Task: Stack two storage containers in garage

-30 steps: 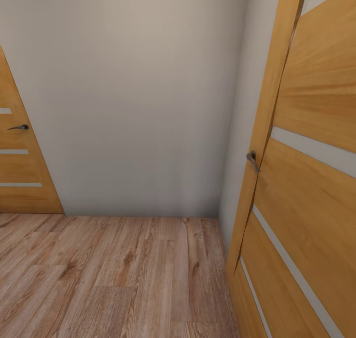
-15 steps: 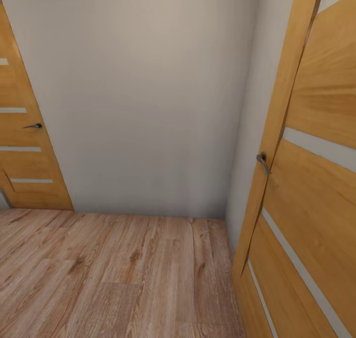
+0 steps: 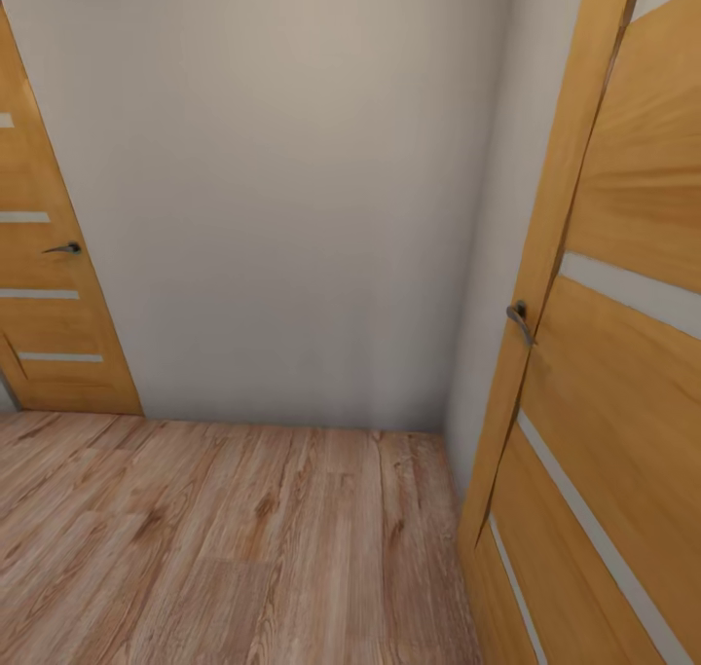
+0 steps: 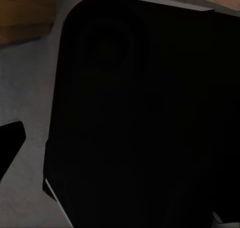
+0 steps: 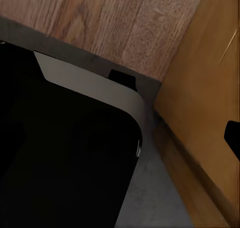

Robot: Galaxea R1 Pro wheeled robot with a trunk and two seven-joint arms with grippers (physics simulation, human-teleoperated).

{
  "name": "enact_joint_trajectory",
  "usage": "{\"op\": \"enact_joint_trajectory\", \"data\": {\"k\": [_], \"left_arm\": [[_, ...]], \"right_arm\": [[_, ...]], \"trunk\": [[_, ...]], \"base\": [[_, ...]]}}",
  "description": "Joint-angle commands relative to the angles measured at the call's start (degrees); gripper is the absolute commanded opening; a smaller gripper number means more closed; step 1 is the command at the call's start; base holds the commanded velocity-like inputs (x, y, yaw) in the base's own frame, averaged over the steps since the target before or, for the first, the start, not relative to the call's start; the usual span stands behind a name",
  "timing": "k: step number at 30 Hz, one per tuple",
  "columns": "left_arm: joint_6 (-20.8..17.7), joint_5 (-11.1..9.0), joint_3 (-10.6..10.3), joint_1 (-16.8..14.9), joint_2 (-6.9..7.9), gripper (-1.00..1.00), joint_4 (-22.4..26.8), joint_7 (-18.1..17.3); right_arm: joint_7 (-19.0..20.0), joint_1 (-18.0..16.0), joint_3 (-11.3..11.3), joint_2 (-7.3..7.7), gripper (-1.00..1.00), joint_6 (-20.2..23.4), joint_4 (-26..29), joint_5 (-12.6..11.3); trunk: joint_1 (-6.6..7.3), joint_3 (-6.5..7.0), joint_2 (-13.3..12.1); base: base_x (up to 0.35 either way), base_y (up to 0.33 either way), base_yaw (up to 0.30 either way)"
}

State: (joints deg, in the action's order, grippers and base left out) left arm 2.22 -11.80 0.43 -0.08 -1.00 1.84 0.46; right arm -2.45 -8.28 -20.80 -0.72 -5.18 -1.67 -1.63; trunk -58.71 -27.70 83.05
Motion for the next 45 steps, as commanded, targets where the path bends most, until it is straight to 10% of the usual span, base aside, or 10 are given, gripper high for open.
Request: {"op": "enact_joint_trajectory", "data": {"k": [1, 45], "left_arm": [[0.11, -0.33, 0.01, -0.01, 0.00, 1.00, 0.01, 0.04], [0.06, -0.33, 0.01, -0.01, 0.03, 1.00, 0.01, 0.03]], "right_arm": [[-0.19, -0.07, -0.38, -0.02, 1.00, -0.38, -0.18, -0.14], [-0.19, -0.07, -0.46, -0.22, 1.00, -0.44, -0.18, -0.11]], "trunk": [[-0.02, -0.05, 0.02], [-0.02, -0.05, 0.02]], "base": [[0.240, 0.000, 0.000], [0.317, 0.000, 0.042]]}}
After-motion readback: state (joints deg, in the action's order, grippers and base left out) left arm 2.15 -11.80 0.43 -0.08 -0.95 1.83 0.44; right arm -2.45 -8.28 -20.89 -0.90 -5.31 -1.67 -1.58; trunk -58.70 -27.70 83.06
